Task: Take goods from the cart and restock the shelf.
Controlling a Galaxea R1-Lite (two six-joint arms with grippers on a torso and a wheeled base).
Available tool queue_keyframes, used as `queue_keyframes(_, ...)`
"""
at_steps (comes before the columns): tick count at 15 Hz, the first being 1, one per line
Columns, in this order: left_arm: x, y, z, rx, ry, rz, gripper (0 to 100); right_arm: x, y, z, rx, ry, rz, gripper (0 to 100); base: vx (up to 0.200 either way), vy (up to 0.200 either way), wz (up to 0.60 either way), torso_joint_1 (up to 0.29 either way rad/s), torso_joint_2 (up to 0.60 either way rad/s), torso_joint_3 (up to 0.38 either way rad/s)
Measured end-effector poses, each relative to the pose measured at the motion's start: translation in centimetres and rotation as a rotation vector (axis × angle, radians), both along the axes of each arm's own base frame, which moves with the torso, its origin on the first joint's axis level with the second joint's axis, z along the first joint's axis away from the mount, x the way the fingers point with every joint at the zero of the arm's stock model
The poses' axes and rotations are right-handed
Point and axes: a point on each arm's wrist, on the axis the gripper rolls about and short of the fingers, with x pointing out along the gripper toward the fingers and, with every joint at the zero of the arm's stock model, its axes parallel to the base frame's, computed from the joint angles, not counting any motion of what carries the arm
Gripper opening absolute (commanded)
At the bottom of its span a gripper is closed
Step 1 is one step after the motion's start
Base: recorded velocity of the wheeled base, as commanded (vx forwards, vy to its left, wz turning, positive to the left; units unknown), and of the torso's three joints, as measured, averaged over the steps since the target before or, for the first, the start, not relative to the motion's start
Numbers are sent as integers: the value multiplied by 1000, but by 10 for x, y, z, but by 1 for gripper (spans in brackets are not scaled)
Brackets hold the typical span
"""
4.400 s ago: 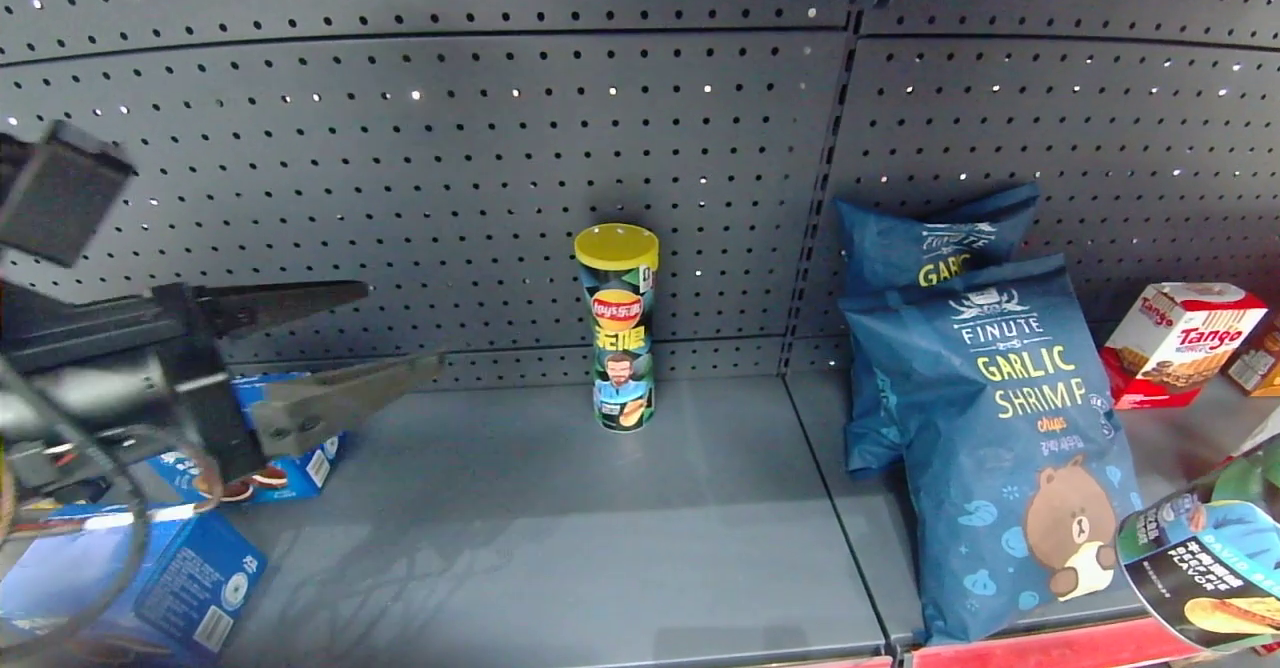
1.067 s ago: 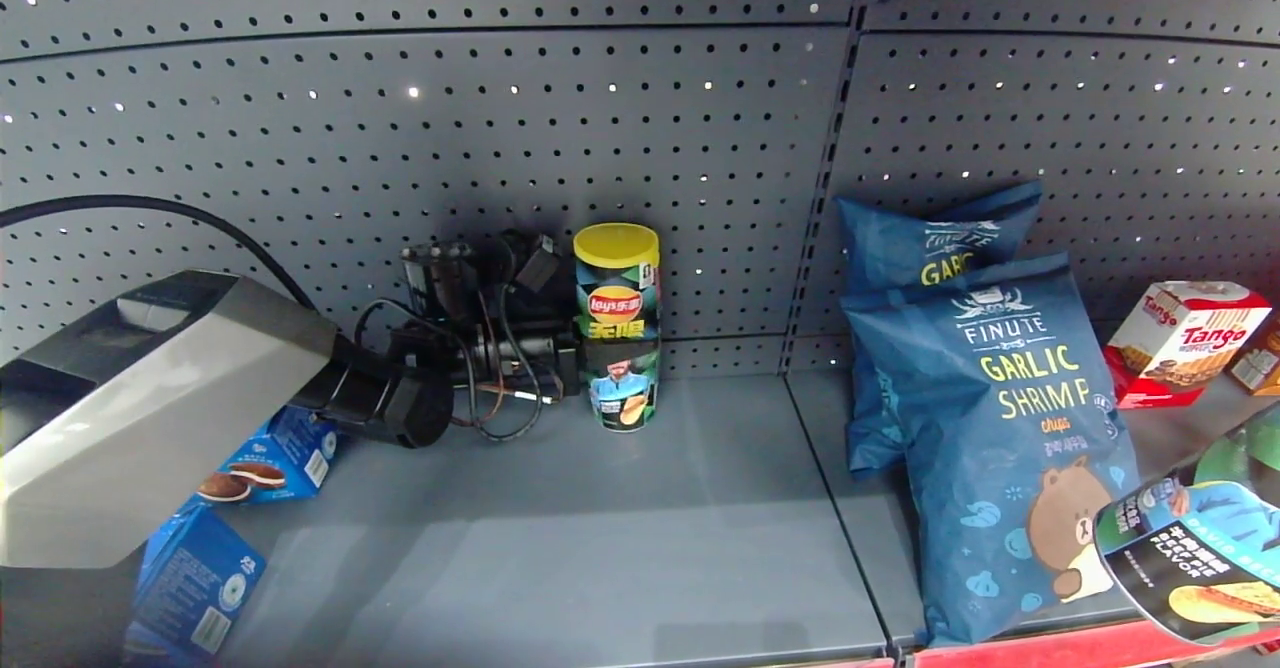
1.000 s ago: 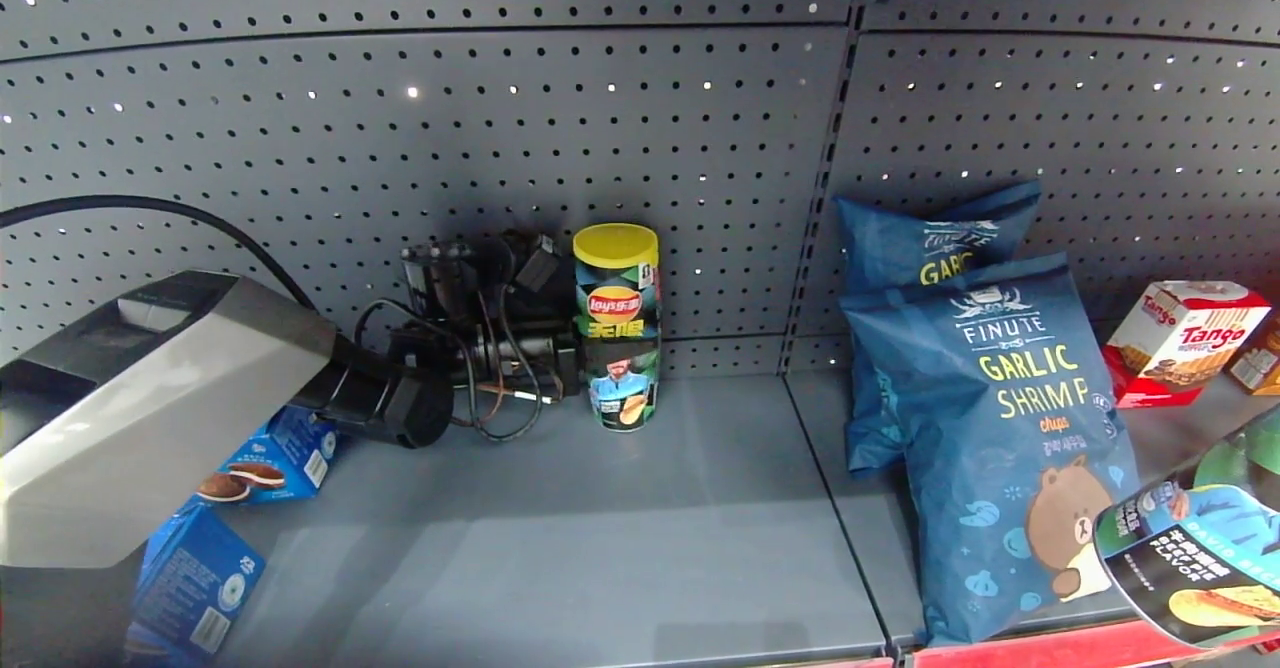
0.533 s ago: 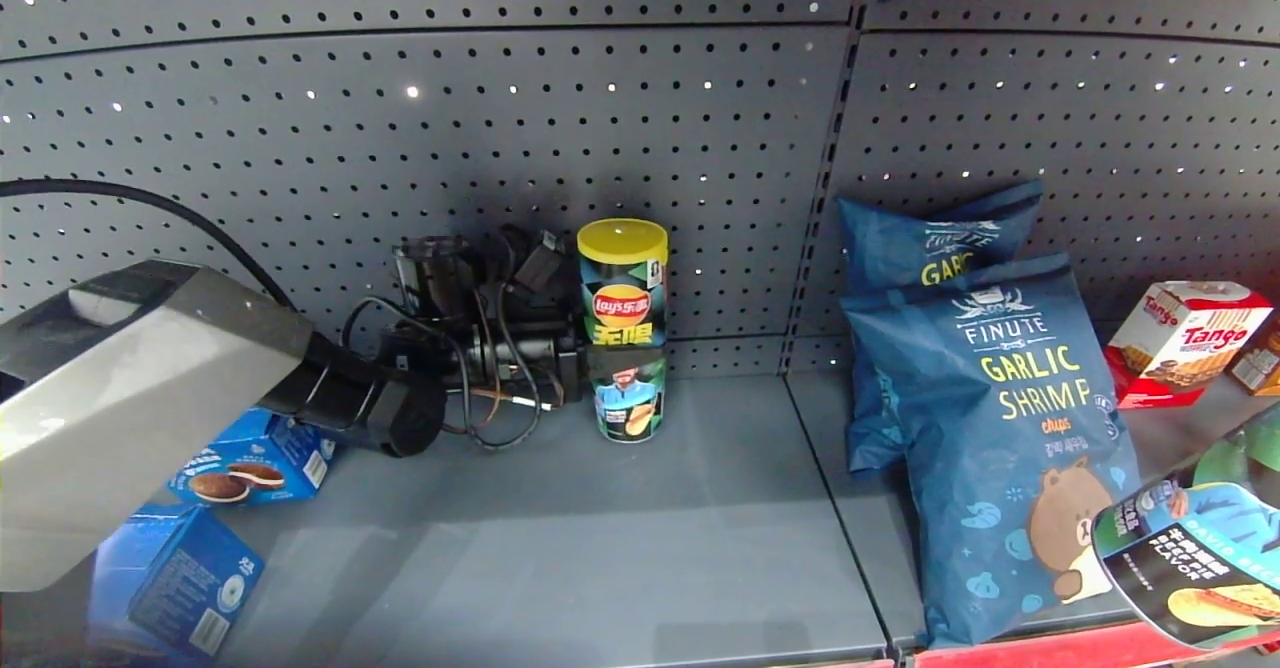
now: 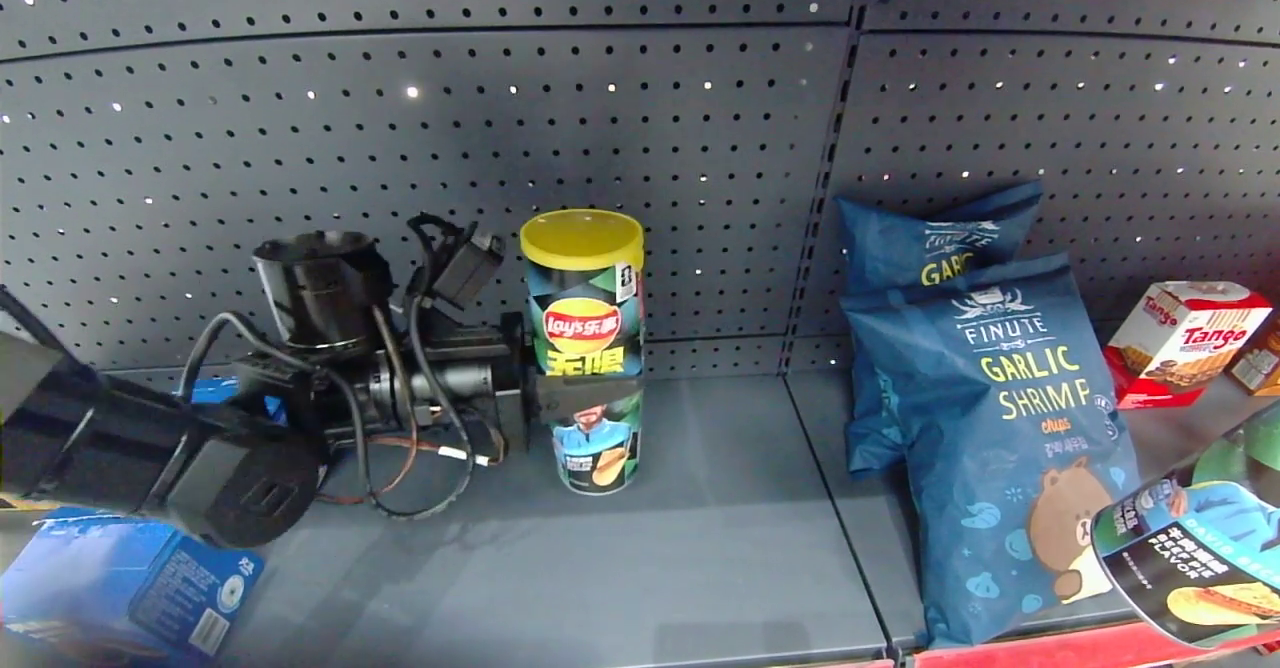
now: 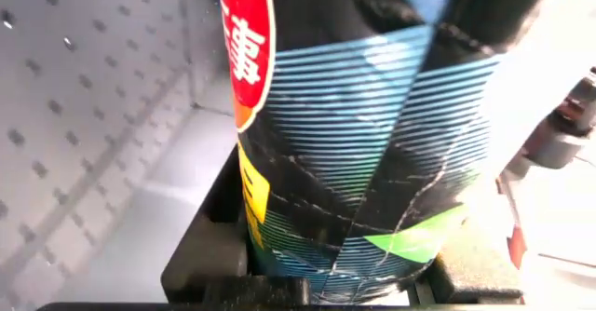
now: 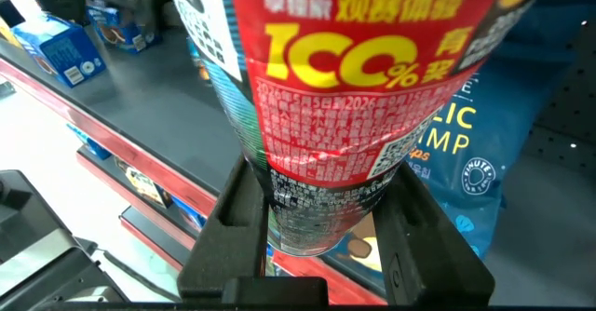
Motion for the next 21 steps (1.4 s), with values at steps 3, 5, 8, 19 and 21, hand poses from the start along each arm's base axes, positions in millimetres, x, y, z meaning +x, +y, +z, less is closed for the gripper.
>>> queue_keyframes(3,-37,12,-7,-9,-34,5,0,1,0,0,-2,2,-5,0,0,0,0,0,0,0)
queue_keyframes(5,-56,18,-14,-17,-57,7,0,1,0,0,-2,1,-5,0,0,0,0,0,0,0)
queue_keyframes(8,-74,24,-22,-21,-70,22,0,1,0,1,-2,1,-7,0,0,0,0,0,0,0)
queue_keyframes(19,-85,27,-47,-6,-39,30,0,2,0,0,-4,5,-13,0,0,0,0,0,0,0)
queue_keyframes(21,-81,26,-56,-4,-32,30,0,2,0,0,-3,3,-22,0,0,0,0,0,0,0)
